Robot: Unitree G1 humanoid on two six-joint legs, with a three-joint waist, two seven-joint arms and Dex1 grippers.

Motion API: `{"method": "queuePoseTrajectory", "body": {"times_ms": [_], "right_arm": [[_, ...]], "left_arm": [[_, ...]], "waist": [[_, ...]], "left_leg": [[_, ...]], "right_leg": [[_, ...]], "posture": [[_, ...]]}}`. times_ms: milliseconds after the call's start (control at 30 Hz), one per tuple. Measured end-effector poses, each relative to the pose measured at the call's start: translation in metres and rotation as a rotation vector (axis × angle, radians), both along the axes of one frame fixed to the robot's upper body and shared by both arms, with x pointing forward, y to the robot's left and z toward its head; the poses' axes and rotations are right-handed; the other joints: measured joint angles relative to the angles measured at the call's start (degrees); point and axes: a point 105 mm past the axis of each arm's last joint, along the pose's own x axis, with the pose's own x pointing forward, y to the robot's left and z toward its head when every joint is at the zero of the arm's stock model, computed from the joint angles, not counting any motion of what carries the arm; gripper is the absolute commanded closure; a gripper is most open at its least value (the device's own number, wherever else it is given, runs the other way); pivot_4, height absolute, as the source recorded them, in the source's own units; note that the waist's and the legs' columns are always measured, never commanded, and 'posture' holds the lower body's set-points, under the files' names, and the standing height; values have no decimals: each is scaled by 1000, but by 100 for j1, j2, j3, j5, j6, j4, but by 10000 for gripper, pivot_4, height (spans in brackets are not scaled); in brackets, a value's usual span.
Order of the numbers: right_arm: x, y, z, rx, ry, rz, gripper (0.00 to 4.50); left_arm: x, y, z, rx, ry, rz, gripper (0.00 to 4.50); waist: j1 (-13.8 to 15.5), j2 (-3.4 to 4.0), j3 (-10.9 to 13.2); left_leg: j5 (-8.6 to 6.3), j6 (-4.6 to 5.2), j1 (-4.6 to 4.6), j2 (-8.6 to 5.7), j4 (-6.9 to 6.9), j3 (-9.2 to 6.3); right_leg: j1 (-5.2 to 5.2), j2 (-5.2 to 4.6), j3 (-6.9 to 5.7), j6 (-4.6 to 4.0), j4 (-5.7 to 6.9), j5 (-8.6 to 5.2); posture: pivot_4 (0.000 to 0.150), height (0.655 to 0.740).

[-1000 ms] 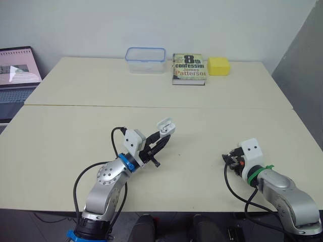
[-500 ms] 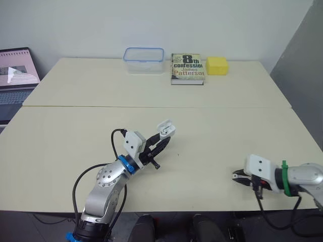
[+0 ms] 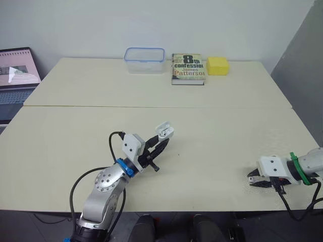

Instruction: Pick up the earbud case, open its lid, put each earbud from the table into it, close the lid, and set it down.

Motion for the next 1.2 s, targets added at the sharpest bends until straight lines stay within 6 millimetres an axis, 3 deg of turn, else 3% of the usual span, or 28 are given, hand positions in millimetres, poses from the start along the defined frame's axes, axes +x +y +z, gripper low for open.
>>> {"method": "queuePoseTrajectory", "body": {"times_ms": [33, 200, 333, 467, 733, 967, 1167, 1200], "right_arm": [[0, 0, 0, -3, -4, 4, 17166], [-1, 4, 5, -3, -27, 35, 17106], [-11, 10, 24, 3, -26, 37, 17106], [-17, 7, 35, -113, -42, -19, 17106], [-16, 14, 24, -199, -43, -204, 17106], [-4, 10, 9, -211, -44, -247, 17106], [1, 9, 8, -221, -42, -234, 17106], [1, 8, 7, -222, -37, -234, 18829]], "left_arm": [[0, 0, 0, 0, 2, 0, 37283], [-1, 1, -5, 4, 25, 1, 37283], [-2, -3, -6, 5, 32, -11, 37283], [-4, -3, -8, 5, 40, -14, 37283], [-6, -7, -13, 7, 66, -27, 37283], [-7, -8, -13, 9, 67, -30, 37283], [-8, -8, -13, 9, 65, -28, 37283], [-8, -8, -12, 9, 63, -29, 37283]], "waist": [[1, 0, 0], [2, 2, 0], [12, 7, 0], [16, 7, -1], [12, 8, -1], [2, 8, -1], [-2, 1, -5], [-2, -1, -6]], "left_leg": [[0, 0, 1, 0, 0, 0], [0, 0, 1, 0, 1, 0], [0, 0, 1, 0, 1, 0], [0, 0, 3, 2, 1, 1], [0, -1, 1, -2, 2, 6], [0, -1, 2, -3, 2, 8], [0, -1, 8, -1, 7, 7], [0, -1, 10, -1, 7, 7]], "right_leg": [[0, 0, -1, 0, 0, 0], [0, 0, 2, 0, 4, 0], [-1, 0, 2, 0, 5, 0], [1, 0, 2, -1, 5, 1], [-1, -4, 5, -1, 1, 1], [-2, -4, 7, 0, 3, 1], [5, -3, 6, 5, 2, 5], [8, -3, 6, 5, 2, 5]], "posture": [[1500, 7400], [1500, 7400], [1500, 7400], [1500, 7400], [1500, 7400], [1500, 7400], [1500, 7400], [1500, 7400]]}}
